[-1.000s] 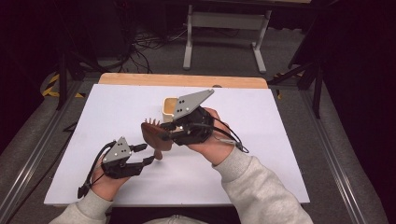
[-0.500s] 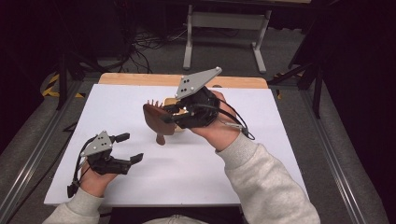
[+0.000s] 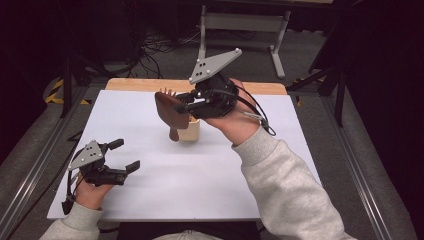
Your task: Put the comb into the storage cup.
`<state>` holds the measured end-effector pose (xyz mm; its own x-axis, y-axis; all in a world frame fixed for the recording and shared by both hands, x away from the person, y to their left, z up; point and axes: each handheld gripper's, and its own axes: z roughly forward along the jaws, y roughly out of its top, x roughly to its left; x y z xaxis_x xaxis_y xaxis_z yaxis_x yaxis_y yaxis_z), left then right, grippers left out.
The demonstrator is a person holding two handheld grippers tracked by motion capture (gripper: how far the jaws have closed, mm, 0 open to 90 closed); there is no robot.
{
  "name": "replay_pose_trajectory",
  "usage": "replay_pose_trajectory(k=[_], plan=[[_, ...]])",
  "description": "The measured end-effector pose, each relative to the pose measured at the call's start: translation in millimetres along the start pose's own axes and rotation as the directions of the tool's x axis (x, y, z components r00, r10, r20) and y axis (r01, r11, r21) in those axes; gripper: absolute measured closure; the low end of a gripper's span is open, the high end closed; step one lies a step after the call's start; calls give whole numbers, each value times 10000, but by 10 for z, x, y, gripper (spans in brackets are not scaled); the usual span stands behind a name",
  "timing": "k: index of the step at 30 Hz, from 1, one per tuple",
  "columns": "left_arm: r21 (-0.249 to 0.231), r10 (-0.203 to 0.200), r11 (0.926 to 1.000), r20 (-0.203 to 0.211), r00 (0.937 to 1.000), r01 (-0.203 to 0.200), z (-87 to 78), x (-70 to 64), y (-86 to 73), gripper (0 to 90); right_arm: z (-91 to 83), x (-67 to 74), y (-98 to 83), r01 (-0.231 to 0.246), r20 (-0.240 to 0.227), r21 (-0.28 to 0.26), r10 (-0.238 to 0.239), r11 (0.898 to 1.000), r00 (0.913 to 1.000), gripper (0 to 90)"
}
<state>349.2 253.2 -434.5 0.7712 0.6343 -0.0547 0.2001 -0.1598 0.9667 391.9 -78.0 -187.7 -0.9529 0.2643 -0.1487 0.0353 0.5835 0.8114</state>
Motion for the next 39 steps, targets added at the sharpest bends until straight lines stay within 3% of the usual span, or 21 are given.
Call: replay_pose_trajectory(k=[7, 19, 39], plan=[[39, 18, 10000, -429, 9991, -16, -33, 69, -40, 37, -79, -92, 78, -14, 296, -153, 18, 9999, 9996, 721], [72, -33, 10000, -508, 9987, 36, -41, 112, -69, 36, -164, -345, 132, -235, 970, -251, 258, 9994, 9949, 721], [22, 13, 10000, -448, 9990, -12, -44, 115, -68, 36, -18, -755, 10, -947, 1727, 77, 919, 9955, 9807, 720]])
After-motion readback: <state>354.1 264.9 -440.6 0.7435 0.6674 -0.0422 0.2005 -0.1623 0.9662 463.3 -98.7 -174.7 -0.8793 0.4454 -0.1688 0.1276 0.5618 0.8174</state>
